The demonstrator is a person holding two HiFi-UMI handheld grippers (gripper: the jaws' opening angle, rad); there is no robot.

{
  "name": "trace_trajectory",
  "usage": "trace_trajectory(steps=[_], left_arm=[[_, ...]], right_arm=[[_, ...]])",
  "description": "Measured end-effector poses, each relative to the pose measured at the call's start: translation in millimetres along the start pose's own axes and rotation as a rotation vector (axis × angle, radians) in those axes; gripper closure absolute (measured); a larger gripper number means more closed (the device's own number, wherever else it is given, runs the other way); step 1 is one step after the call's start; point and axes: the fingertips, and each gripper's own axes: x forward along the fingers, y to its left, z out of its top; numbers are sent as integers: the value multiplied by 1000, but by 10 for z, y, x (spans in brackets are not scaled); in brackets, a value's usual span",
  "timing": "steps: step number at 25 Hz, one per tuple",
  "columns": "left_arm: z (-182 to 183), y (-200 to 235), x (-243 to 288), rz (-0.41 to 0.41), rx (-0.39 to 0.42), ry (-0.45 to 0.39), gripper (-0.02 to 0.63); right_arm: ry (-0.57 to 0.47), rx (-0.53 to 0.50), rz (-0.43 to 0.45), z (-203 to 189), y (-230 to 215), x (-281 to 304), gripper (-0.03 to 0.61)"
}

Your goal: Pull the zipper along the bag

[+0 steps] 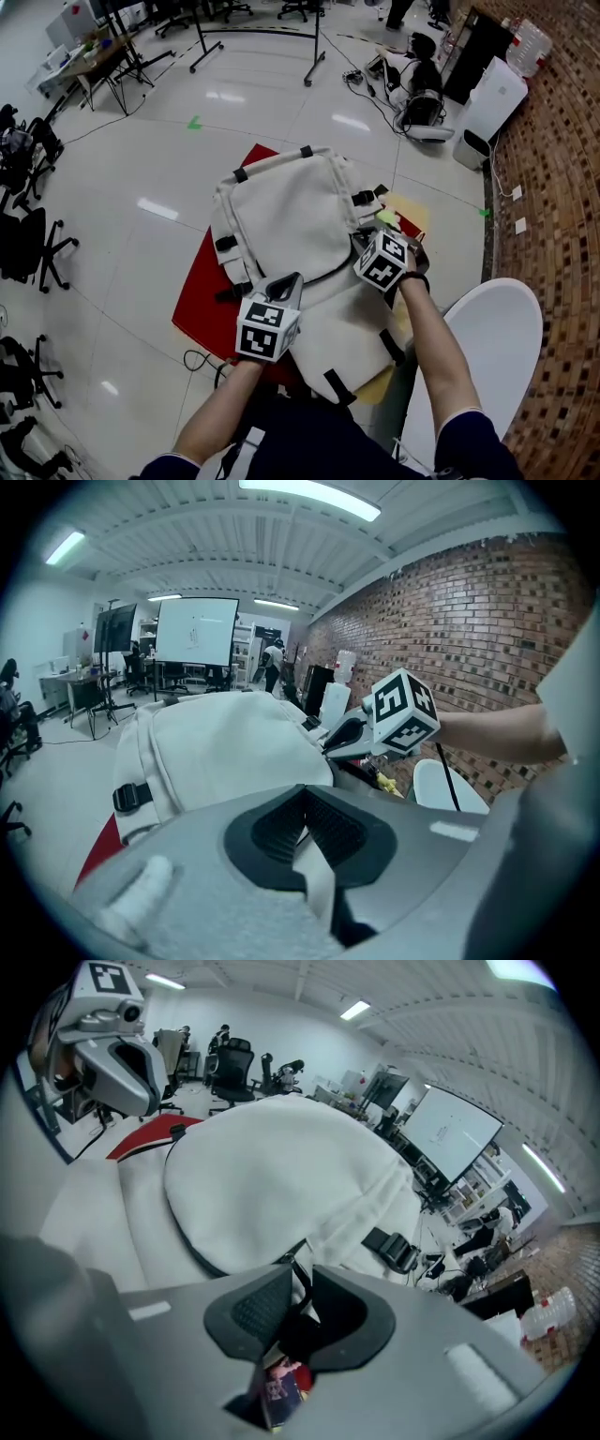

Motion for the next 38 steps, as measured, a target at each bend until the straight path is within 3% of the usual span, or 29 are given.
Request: trace_trajectory(steps=[4, 7, 9, 13, 17, 23, 27, 38], left_arm=[[158, 58, -160, -56, 19, -61, 612], [305, 91, -309, -89, 40, -110, 611], [399, 82, -435, -119, 51, -149, 612], [514, 16, -771, -199, 81, -215, 612], [551, -16, -1145, -261, 113, -277, 611], [520, -100, -1567, -338, 151, -319, 612], [504, -171, -1781, -366, 164, -340, 611], [489, -371, -2146, -396, 179, -388, 612]], right_arm=[[-88, 138, -105, 105, -118, -340, 516], [-248, 303, -143, 380, -110, -762, 574], [-363, 403, -168, 591, -69, -1069, 574], [-530, 569, -189, 861, 205, -1569, 575], [-655, 668, -233, 1139, 598, -2006, 574], [-809, 743, -281, 1472, 1204, -2389, 574], [-902, 685, -306, 1733, 1537, -2624, 574], [-1019, 699, -347, 1989, 1794, -3026, 574]])
